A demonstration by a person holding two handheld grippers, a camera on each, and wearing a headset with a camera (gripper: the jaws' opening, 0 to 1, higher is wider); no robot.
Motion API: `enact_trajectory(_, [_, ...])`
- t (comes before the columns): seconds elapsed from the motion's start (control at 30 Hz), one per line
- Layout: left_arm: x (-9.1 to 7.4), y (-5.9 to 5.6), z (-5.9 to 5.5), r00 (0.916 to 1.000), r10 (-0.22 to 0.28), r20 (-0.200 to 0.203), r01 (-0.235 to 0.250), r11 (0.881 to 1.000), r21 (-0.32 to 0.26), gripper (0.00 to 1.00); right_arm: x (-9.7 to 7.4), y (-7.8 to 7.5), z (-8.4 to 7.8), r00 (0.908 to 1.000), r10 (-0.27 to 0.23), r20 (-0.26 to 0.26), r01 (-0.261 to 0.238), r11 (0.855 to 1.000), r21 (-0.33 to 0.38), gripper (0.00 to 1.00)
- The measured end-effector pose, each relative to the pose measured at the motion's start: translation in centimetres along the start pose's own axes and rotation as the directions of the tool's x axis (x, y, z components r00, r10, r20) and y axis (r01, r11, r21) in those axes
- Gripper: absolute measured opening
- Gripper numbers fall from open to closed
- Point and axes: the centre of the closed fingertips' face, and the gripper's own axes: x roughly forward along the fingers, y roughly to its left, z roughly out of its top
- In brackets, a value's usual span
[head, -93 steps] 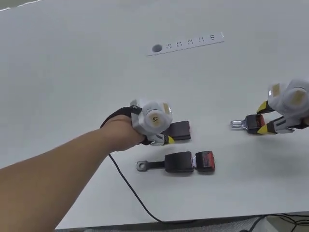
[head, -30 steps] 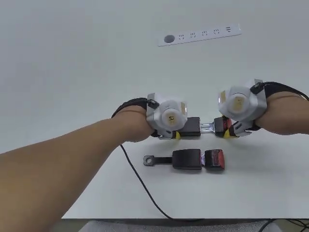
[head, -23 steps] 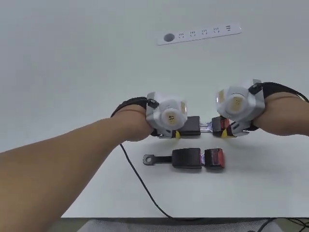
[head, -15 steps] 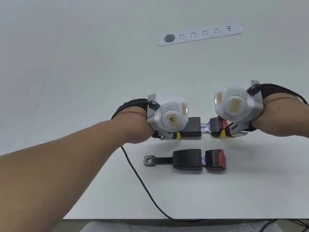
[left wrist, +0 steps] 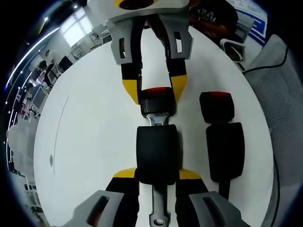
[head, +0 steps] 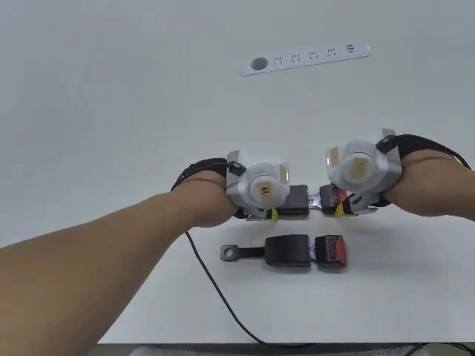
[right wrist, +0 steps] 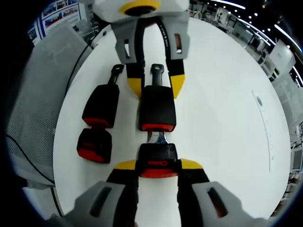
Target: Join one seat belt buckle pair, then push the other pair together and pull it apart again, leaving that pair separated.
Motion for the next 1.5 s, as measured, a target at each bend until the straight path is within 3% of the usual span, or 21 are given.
enact_trajectory(0.17, [0.0, 0.0, 0.0, 1.0, 0.003, 0.006, -0.003, 1.0, -0.021, 0.28, 0.6, -0.2, 0.9, 1.0, 0.0, 0.01, 0.0, 1.0, 0.005, 0.28])
enact_trajectory(0.6, [0.0, -0.1, 0.0, 0.9999, -0.006, 0.014, 0.006, 1.0, -0.018, 0.29, 0.4, 0.2, 1.1, 0.9996, 0.005, 0.029, -0.005, 1.0, 0.002, 0.29])
enact_trajectory(0.83, [0.0, -0.1, -0.1, 0.9999, -0.009, 0.006, 0.009, 1.0, -0.012, 0.29, -0.1, 0.3, 0.0, 0.9998, 0.002, 0.021, -0.002, 1.0, 0.004, 0.3])
enact_trajectory(1.0, [0.0, -0.1, -0.1, 0.9999, -0.005, 0.01, 0.005, 1.0, -0.01, 0.3, -0.5, 0.5, -0.3, 0.9985, -0.001, 0.055, 0.0, 1.0, 0.011, 0.3])
enact_trajectory(1.23, [0.0, -0.1, -0.1, 1.0, -0.004, 0.004, 0.004, 1.0, -0.008, 0.3, -1.3, 1.1, -2.0, 0.9994, -0.01, 0.033, 0.01, 1.0, 0.011, 0.31])
enact_trajectory(1.5, [0.1, -0.1, 0.0, 1.0, -0.001, -0.01, 0.0, 1.0, -0.01, 0.31, -3.3, 0.9, -6.4, 0.9994, -0.034, 0.004, 0.034, 0.998, 0.058, 0.32])
